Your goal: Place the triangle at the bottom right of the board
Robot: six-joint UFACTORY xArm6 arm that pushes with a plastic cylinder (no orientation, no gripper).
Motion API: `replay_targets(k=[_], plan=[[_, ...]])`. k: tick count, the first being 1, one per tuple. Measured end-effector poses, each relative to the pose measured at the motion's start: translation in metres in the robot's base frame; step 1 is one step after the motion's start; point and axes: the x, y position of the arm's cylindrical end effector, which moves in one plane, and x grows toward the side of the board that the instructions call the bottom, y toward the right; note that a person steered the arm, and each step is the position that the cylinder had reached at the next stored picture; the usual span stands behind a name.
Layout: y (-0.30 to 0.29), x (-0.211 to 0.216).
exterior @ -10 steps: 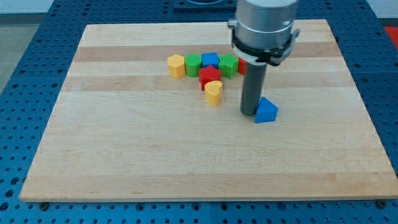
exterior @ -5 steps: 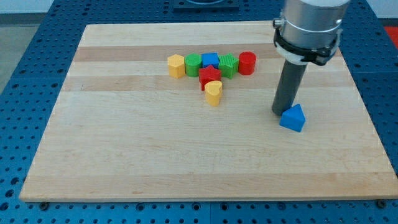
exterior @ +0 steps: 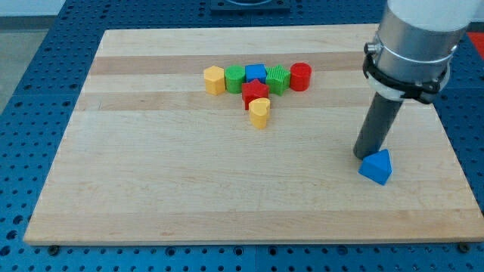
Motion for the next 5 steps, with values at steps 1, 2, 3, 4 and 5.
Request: replay_targets(k=[1, 2, 3, 4, 5], plan=[[0.000, 0.012], [0.000, 0.025], [0.000, 0.038], [0.000, 0.049], [0.000, 0.058]])
